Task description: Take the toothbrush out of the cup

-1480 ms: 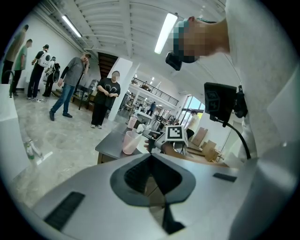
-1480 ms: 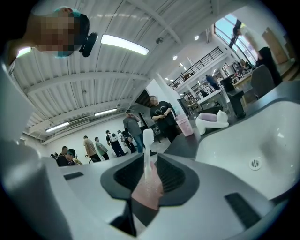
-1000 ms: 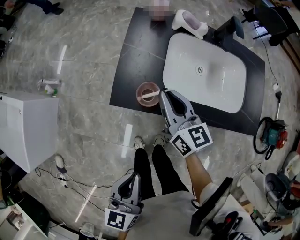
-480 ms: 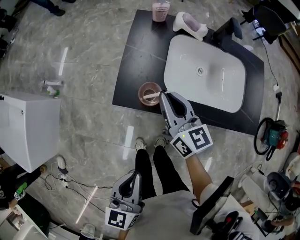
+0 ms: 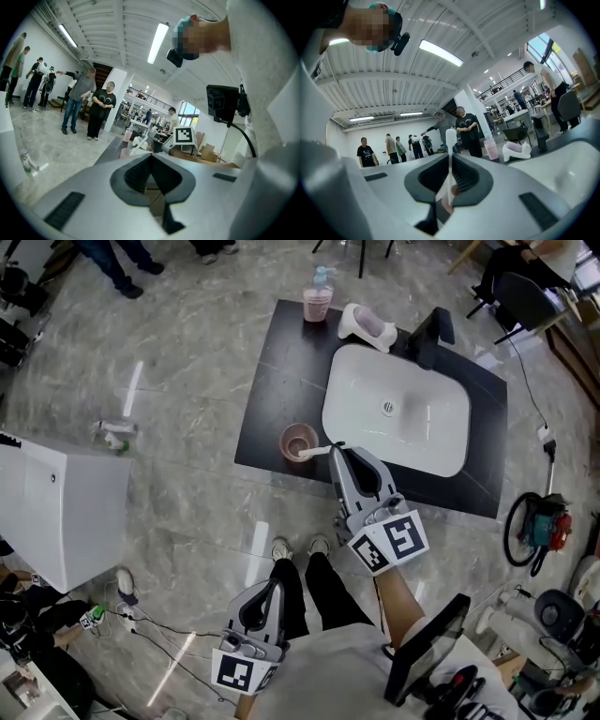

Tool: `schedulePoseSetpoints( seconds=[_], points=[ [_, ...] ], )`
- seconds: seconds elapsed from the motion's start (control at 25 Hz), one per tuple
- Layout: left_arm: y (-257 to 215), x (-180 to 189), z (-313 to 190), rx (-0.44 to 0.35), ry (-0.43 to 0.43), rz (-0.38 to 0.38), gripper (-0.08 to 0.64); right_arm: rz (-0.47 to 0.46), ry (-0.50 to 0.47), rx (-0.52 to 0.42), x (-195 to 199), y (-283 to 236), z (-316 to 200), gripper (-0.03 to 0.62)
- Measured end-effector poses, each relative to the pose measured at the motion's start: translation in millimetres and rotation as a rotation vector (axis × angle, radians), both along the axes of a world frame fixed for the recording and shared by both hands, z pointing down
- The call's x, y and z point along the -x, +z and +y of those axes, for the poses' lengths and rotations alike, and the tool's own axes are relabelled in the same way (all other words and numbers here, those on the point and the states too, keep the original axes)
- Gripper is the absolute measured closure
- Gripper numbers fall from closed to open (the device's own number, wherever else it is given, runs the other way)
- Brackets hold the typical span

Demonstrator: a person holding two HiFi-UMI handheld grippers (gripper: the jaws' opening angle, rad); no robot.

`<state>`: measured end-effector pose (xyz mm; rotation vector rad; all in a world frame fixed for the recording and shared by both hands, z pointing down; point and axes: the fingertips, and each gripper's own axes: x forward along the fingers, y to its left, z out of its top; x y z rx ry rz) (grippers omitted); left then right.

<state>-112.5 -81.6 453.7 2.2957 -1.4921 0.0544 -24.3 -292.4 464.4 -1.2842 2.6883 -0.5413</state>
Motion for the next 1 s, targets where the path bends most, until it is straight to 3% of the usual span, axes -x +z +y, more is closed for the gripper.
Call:
schedulePoseSetpoints(
  seconds=[1.0],
  points=[
    [-89.7, -2.7, 4.1, -0.245, 0.046, -0.066, 0.557, 0.042, -0.032, -0.177, -14.7, -132.8, 90.1, 0.568]
  ],
)
